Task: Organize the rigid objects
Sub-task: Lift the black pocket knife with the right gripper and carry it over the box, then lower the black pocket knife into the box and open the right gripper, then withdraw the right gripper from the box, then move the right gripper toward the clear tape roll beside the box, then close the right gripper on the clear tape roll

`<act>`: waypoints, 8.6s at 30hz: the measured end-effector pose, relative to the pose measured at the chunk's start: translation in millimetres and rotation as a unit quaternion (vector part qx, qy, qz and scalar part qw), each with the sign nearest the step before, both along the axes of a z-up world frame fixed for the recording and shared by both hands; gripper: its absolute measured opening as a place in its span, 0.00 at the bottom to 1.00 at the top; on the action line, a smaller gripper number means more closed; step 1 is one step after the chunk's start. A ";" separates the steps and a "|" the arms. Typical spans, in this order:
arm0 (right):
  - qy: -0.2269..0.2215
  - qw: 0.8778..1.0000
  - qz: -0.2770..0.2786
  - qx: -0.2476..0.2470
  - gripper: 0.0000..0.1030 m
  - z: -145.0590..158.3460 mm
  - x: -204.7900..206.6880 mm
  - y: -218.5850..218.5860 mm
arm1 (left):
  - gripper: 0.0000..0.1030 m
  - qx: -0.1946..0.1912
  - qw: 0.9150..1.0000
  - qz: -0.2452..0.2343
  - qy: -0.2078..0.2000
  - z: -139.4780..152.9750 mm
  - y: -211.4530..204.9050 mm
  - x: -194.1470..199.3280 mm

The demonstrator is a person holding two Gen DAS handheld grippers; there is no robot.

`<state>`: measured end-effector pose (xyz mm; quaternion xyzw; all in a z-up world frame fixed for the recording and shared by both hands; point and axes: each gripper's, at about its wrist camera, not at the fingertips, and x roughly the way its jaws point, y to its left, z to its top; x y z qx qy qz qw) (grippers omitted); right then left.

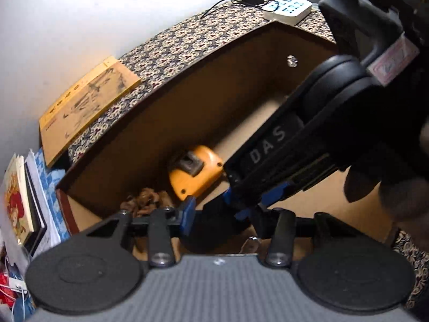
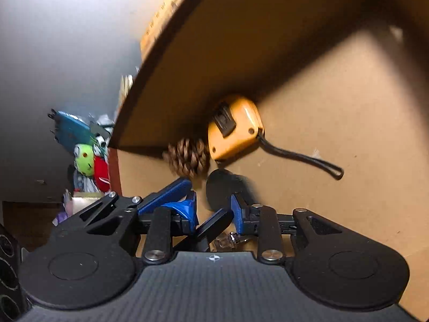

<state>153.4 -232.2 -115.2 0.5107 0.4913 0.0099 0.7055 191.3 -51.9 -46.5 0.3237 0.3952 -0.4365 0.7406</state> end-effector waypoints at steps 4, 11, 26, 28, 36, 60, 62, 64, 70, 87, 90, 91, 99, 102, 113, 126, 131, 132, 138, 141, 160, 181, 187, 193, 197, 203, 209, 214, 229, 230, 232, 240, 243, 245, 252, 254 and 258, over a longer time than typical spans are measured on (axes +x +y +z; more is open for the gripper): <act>-0.010 1.000 -0.003 0.017 0.11 0.7 -1.2 -5.2 | 0.48 0.004 0.999 0.040 0.005 -4.1 7.3 11.0; -0.028 0.999 -0.017 -0.022 0.12 8.9 -6.1 -17.9 | 0.52 -0.008 0.995 0.096 0.010 -4.5 11.3 13.3; -0.071 0.976 0.020 -0.207 0.12 35.4 -16.2 -8.0 | 0.58 -0.003 0.977 0.212 -0.023 7.6 0.9 -4.2; -0.073 0.972 0.026 -0.222 0.12 36.3 -19.3 -4.9 | 0.59 0.001 0.973 0.229 -0.026 7.2 2.0 -7.4; -0.075 0.961 0.041 -0.263 0.12 43.4 -35.3 6.0 | 0.63 0.014 0.960 0.278 -0.041 10.4 10.0 -22.1; -0.110 0.942 0.047 -0.313 0.13 82.9 -82.6 27.6 | 0.72 -0.025 0.939 0.334 -0.081 48.2 24.0 -80.3; -0.114 0.940 0.045 -0.318 0.13 85.8 -86.9 29.0 | 0.72 -0.030 0.936 0.340 -0.082 51.9 25.4 -83.9; -0.121 0.938 0.040 -0.323 0.13 88.9 -92.2 30.2 | 0.72 -0.034 0.935 0.342 -0.085 55.1 26.2 -88.3; -0.143 0.930 0.032 -0.337 0.13 96.7 -106.1 34.8 | 0.72 -0.044 0.935 0.344 -0.080 60.2 28.2 -100.3; -0.154 0.932 0.044 -0.324 0.12 98.6 -141.3 44.0 | 0.72 -0.032 0.938 0.341 -0.060 52.6 30.4 -133.4; -0.154 0.936 0.047 -0.314 0.12 95.9 -147.2 44.6 | 0.72 -0.029 0.939 0.340 -0.052 48.7 29.7 -137.5; -0.153 0.937 0.048 -0.311 0.12 94.7 -148.8 44.6 | 0.72 -0.028 0.939 0.339 -0.049 47.0 29.2 -138.5; -0.130 0.945 0.051 -0.296 0.12 82.6 -160.5 43.4 | 0.72 -0.010 0.941 0.336 -0.033 31.2 24.5 -148.5; -0.120 0.947 0.051 -0.293 0.12 78.4 -164.7 41.2 | 0.72 -0.004 0.942 0.335 -0.026 25.3 22.5 -151.5; -0.097 0.952 0.041 -0.286 0.13 67.2 -180.5 31.0 | 0.72 0.013 0.947 0.321 -0.010 8.4 8.3 -163.6; -0.079 0.956 0.032 -0.281 0.13 55.7 -191.2 17.7 | 0.72 0.023 0.952 0.304 0.011 -9.8 -7.6 -168.8; -0.066 0.957 0.027 -0.282 0.13 50.3 -196.9 9.4 | 0.73 0.010 0.958 0.284 0.027 -16.6 -11.4 -172.4; -0.062 0.957 0.025 -0.283 0.13 48.8 -198.2 6.6 | 0.73 0.005 0.960 0.279 0.029 -18.2 -11.5 -173.8; -0.046 0.956 0.006 -0.289 0.12 41.2 -205.3 -11.2 | 0.72 -0.020 0.969 0.243 0.046 -31.7 -11.6 -183.4; -0.040 0.959 -0.004 -0.280 0.12 36.4 -205.9 -21.1 | 0.72 -0.035 0.972 0.227 0.051 -36.4 -14.9 -186.8; -0.049 0.966 0.009 -0.253 0.12 18.1 -183.3 -37.4 | 0.73 -0.059 0.980 0.184 0.047 -57.1 -56.7 -173.0; -0.089 0.963 0.037 -0.252 0.06 -4.2 -151.7 -22.2 | 0.73 -0.043 0.978 0.191 0.067 -59.9 -63.3 -154.6; -0.095 0.964 0.032 -0.245 0.03 -6.4 -152.7 -26.6 | 0.73 -0.047 0.979 0.186 0.065 -60.4 -62.4 -154.3; -0.089 0.964 0.029 -0.247 0.02 -4.2 -156.1 -26.3 | 0.73 -0.055 0.981 0.178 0.057 -61.4 -57.7 -158.0; -0.087 0.965 0.025 -0.245 0.00 -4.0 -161.7 -25.0 | 0.73 -0.065 0.982 0.169 0.045 -63.3 -51.1 -162.2; -0.084 0.964 0.033 -0.249 0.00 -2.4 -172.7 -25.1 | 0.73 -0.082 0.983 0.158 0.037 -65.0 -38.9 -169.0; -0.082 0.969 0.023 -0.231 0.00 -4.7 -181.6 -30.0 | 0.73 -0.082 0.985 0.147 0.024 -66.5 -36.2 -177.5; -0.078 0.980 -0.013 -0.180 0.00 -10.8 -188.1 -45.2 | 0.73 -0.079 0.985 0.150 0.025 -66.0 -45.4 -171.9; -0.090 0.982 -0.008 -0.166 0.00 -11.9 -197.9 -56.7 | 0.48 -0.080 0.988 0.123 0.041 -63.0 -62.0 -168.8; -0.091 0.981 -0.006 -0.169 0.00 -11.3 -196.9 -55.4 | 0.44 -0.081 0.988 0.122 0.040 -62.6 -63.2 -170.2; -0.093 0.980 -0.002 -0.177 0.00 -10.1 -193.9 -51.6 | 0.42 -0.081 0.988 0.123 0.039 -62.3 -64.4 -172.0; -0.087 0.977 0.012 -0.193 0.00 -8.5 -179.0 -39.1 | 0.41 -0.081 0.987 0.127 0.051 -60.6 -63.7 -171.8; -0.083 0.978 0.014 -0.190 0.00 -7.4 -175.7 -35.9 | 0.41 -0.083 0.986 0.129 0.062 -59.7 -60.6 -171.6; -0.082 0.978 0.017 -0.193 0.00 -6.1 -174.5 -32.5 | 0.41 -0.084 0.986 0.129 0.064 -59.8 -58.6 -172.1; -0.087 0.978 0.022 -0.187 0.00 4.2 -175.6 -27.2 | 0.41 -0.092 0.987 0.122 0.058 -46.3 -49.7 -177.9; -0.092 0.978 0.025 -0.184 0.00 11.0 -179.2 -25.2 | 0.41 -0.097 0.987 0.114 0.052 -38.5 -44.6 -181.3; -0.107 0.977 0.035 -0.183 0.00 29.4 -188.3 -20.1 | 0.41 -0.110 0.988 0.099 0.048 -20.9 -31.3 -187.2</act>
